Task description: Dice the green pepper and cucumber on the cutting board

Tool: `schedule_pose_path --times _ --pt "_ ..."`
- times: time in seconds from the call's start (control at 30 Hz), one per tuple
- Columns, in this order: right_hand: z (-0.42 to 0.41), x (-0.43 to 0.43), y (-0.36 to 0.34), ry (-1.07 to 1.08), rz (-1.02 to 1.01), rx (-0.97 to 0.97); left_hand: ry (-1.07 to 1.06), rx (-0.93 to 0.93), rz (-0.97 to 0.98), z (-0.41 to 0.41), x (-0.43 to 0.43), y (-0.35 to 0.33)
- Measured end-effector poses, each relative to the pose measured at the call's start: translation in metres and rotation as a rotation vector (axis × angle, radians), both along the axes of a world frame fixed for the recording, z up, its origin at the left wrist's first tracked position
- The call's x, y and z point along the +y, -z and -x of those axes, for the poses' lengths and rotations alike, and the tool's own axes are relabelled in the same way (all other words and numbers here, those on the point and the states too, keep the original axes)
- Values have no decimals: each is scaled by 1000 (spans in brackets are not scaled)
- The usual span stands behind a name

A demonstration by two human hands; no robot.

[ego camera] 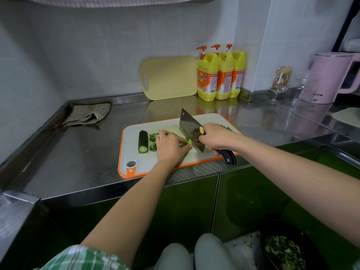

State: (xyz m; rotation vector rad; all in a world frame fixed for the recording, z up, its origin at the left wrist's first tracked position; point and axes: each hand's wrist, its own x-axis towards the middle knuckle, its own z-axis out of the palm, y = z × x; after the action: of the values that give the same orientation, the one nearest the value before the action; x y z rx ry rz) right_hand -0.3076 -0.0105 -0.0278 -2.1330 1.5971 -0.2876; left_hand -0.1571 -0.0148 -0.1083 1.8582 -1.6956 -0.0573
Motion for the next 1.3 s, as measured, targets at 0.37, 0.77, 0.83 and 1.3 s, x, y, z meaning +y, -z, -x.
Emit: schedule_pose_path --times 0.37,0.77,0.83,1.3 --pt "-12 -12 -5 8 -65 12 -4 17 5 0 0 0" --pt "-9 -3 2 -15 -55 61 -32 -27 20 4 5 -5" --pt "-12 -4 8 7 -16 60 -28 -27 16 4 5 -5" --pt "1 -7 8 54 34 -131 -33 49 1 1 5 -4"
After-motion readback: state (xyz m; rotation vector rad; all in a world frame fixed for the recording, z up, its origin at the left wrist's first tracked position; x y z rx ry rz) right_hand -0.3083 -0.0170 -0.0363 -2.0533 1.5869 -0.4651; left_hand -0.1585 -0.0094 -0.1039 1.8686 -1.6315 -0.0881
